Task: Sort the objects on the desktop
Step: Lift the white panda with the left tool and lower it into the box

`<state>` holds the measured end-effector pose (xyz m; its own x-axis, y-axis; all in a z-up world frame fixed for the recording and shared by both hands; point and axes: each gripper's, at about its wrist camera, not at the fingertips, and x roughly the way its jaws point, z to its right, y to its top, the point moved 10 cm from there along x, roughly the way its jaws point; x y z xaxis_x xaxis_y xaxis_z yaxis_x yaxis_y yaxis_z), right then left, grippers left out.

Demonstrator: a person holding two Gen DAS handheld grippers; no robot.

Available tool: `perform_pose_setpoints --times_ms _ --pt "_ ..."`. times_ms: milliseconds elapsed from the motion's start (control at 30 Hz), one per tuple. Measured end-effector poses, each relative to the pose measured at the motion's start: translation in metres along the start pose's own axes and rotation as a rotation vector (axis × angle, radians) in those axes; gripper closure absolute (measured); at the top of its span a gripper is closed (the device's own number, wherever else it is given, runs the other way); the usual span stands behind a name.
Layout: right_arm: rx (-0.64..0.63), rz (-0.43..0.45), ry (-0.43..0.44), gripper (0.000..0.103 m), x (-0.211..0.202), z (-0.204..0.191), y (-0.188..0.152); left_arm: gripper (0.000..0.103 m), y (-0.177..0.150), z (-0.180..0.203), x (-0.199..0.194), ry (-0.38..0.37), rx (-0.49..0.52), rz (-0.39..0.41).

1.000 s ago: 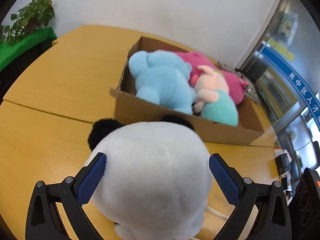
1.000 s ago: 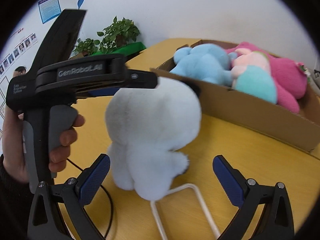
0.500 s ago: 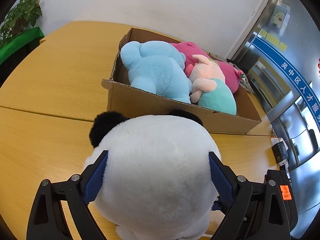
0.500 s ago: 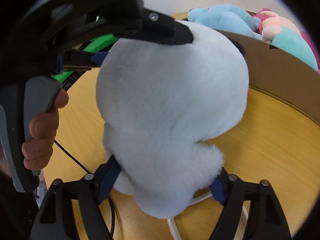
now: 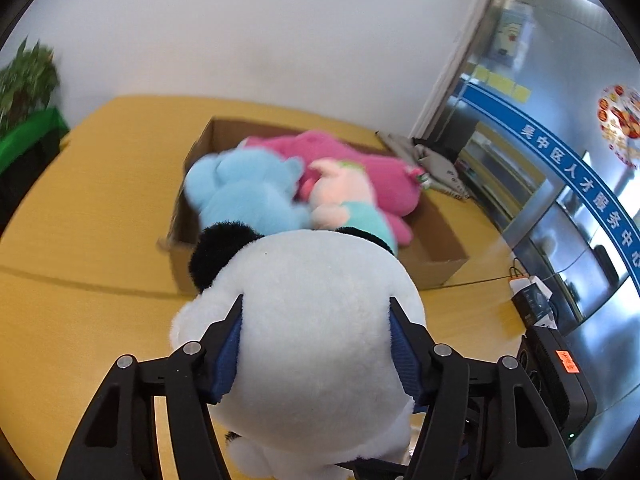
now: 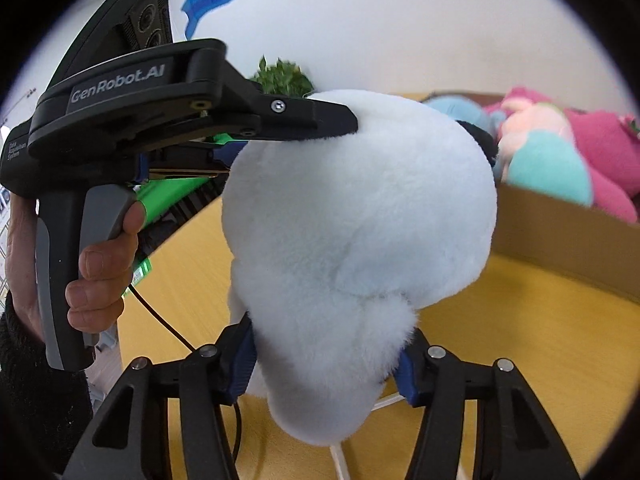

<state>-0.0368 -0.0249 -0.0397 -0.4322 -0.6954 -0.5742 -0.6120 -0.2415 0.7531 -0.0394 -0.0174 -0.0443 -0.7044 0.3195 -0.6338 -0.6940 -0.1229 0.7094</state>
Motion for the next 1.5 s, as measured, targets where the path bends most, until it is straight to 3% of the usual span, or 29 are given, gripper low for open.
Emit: perform_pose_setpoints --times_ms 200,333,467,600,767,900,1067,1133,1233,1367,1500 --pt "-0.04 0.139 -0.049 0.047 -0.061 0.05 0.063 0.037 0.082 0.088 0.015 -0.045 0.188 0.062" --pt "-0.024 0.186 -0.101 0.047 -0.09 0.108 0.101 0.037 0.131 0.14 0.056 -0.082 0.271 0.072" --pt "0.005 0.19 -0.149 0.047 -0.095 0.181 0.124 0.039 0.155 0.179 0.113 -0.119 0.313 0.052" --pt "0.042 0.104 -0.215 0.047 -0.069 0.258 0.117 0.042 0.154 0.176 0.185 -0.115 0.302 -0.027" --pt "0.077 -0.018 -0.257 0.046 -0.033 0.315 0.09 0.041 0.132 0.158 0.241 -0.142 0.248 -0.094" --pt "0.064 -0.082 -0.275 0.042 -0.027 0.325 0.079 0.04 0.121 0.157 0.241 -0.13 0.266 -0.095" --pt "0.05 -0.14 -0.312 0.023 -0.051 0.312 0.05 0.038 0.106 0.157 0.237 -0.11 0.296 -0.109" --pt "0.05 -0.127 -0.299 0.023 -0.067 0.31 0.046 0.038 0.104 0.155 0.235 -0.112 0.295 -0.109" --pt "0.075 -0.021 -0.267 0.023 -0.107 0.306 0.053 0.035 0.104 0.154 0.238 -0.113 0.285 -0.111" --pt "0.143 0.168 -0.342 0.023 -0.148 0.322 0.112 0.033 0.104 0.155 0.242 -0.104 0.286 -0.11" --pt "0.191 0.235 -0.409 0.023 -0.148 0.36 0.17 0.031 0.104 0.155 0.241 -0.108 0.28 -0.104"
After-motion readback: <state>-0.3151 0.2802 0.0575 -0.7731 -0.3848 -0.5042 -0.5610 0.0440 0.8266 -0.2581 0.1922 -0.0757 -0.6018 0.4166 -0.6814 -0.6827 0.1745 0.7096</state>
